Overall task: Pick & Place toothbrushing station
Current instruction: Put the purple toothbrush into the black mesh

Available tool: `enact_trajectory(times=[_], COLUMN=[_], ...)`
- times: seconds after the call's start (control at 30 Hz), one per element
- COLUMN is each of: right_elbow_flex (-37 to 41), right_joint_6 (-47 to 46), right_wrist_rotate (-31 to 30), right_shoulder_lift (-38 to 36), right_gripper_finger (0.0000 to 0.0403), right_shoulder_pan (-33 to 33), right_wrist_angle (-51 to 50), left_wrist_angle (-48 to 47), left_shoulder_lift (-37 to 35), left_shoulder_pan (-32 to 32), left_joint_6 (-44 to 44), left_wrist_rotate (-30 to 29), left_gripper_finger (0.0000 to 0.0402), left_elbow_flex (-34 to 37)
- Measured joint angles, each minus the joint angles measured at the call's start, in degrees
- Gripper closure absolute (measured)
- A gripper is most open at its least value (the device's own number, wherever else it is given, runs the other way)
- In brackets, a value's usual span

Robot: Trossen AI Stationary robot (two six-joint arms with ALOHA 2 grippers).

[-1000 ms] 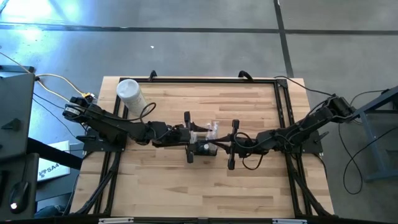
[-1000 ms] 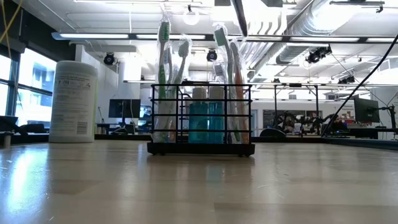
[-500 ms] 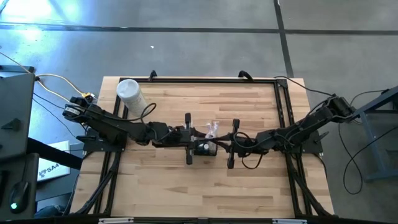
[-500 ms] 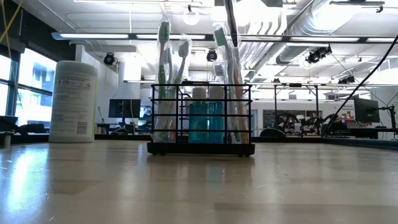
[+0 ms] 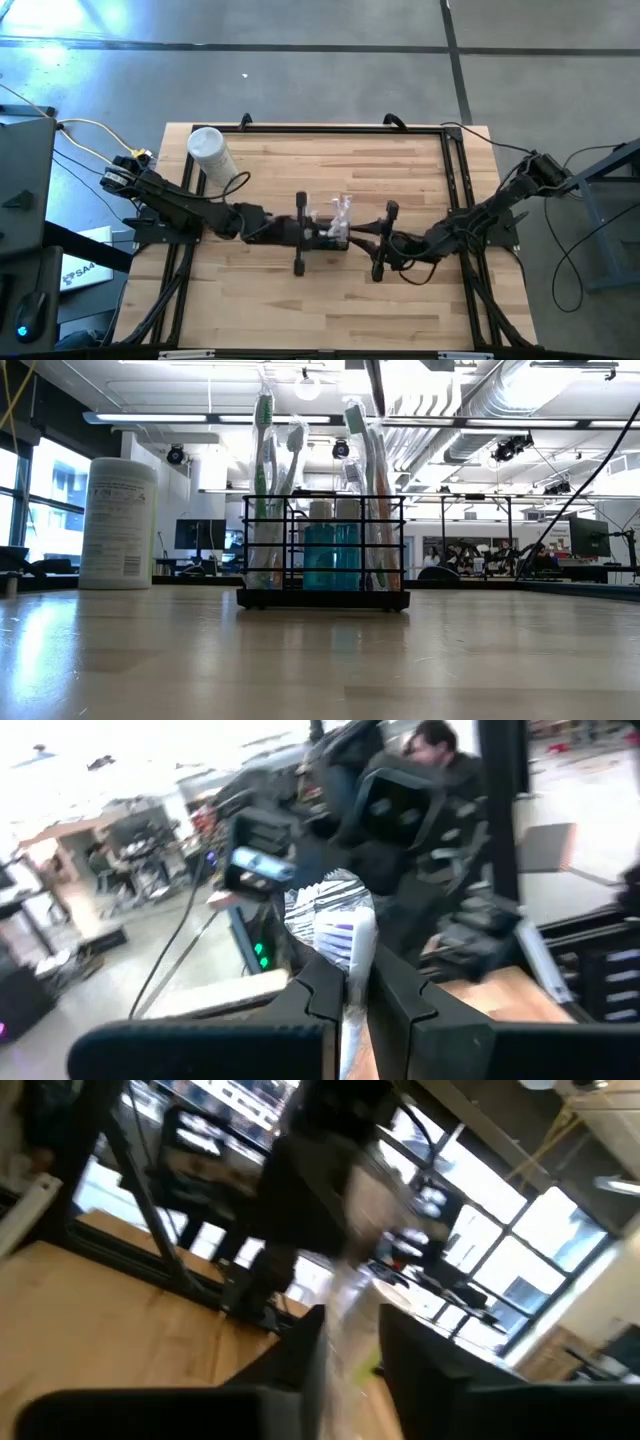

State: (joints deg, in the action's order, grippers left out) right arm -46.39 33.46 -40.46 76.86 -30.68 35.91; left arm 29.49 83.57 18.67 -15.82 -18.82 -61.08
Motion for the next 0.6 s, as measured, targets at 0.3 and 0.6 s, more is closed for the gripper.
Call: enact_trajectory(times=[0.3,0.6], right_elbow_flex=[0.00,0.00], right_joint_6=[2.78,3.90], right_wrist_rotate=[-16.92,-33.43], right_shoulder_lift=[0.00,0.00], right_gripper_finger=[0.0200,0.0195], right_shoulder_pan=[-5.74,-10.30], right_wrist_angle=[0.82,0.75], left_wrist_angle=[-1.10,-10.95], left_shoulder_lift=[-4.49,-10.76], left_shoulder_pan=[5.00,14.70], left_joint_6=[-2.59,-1.28], left_wrist_rotate=[-1.13,-11.22], left_gripper_finger=[0.0385,0.0385], left_elbow_flex=[0.00,0.00])
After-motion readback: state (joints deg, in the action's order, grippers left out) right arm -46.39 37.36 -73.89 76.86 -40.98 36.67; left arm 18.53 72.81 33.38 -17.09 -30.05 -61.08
